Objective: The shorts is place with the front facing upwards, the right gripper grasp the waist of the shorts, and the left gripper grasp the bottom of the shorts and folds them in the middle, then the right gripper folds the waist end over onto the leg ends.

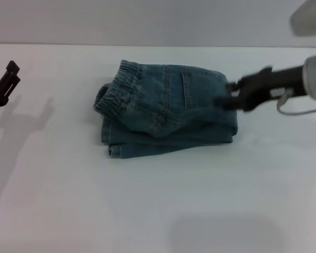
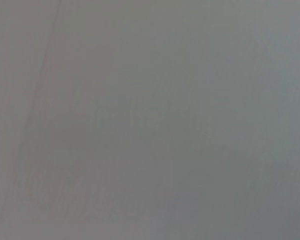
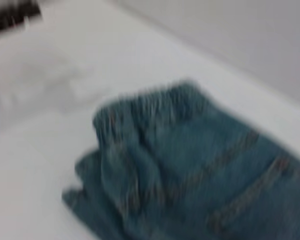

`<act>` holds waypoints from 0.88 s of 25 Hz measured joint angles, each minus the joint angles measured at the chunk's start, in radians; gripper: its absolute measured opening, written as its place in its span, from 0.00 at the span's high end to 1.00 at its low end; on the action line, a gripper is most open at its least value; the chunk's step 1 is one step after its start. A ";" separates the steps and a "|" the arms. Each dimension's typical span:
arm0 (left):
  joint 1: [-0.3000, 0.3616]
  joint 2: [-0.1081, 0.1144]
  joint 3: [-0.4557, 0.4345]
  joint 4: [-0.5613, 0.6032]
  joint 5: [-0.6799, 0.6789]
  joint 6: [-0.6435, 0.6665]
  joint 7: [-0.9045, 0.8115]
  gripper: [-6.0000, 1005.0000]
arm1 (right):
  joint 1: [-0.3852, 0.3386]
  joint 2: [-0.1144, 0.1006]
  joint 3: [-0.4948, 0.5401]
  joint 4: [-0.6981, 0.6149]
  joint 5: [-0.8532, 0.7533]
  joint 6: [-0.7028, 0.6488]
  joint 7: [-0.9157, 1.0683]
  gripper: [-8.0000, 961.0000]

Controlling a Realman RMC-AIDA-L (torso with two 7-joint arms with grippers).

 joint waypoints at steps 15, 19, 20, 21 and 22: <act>0.016 -0.003 -0.001 0.000 -0.005 0.043 -0.001 0.17 | -0.084 0.001 0.025 0.491 0.880 0.607 -1.071 0.53; 0.021 -0.004 -0.001 0.000 -0.006 0.045 -0.001 0.17 | -0.086 0.002 0.029 0.647 1.385 0.521 -1.539 0.53; 0.022 -0.004 -0.001 -0.001 -0.006 0.045 -0.001 0.17 | -0.087 0.002 0.030 0.687 1.490 0.467 -1.636 0.53; 0.024 -0.004 -0.001 -0.002 -0.006 0.045 -0.001 0.17 | -0.087 0.002 0.029 0.735 1.595 0.400 -1.728 0.53; 0.025 -0.004 0.000 -0.004 -0.006 0.046 -0.001 0.17 | -0.083 0.001 0.029 0.784 1.677 0.329 -1.812 0.53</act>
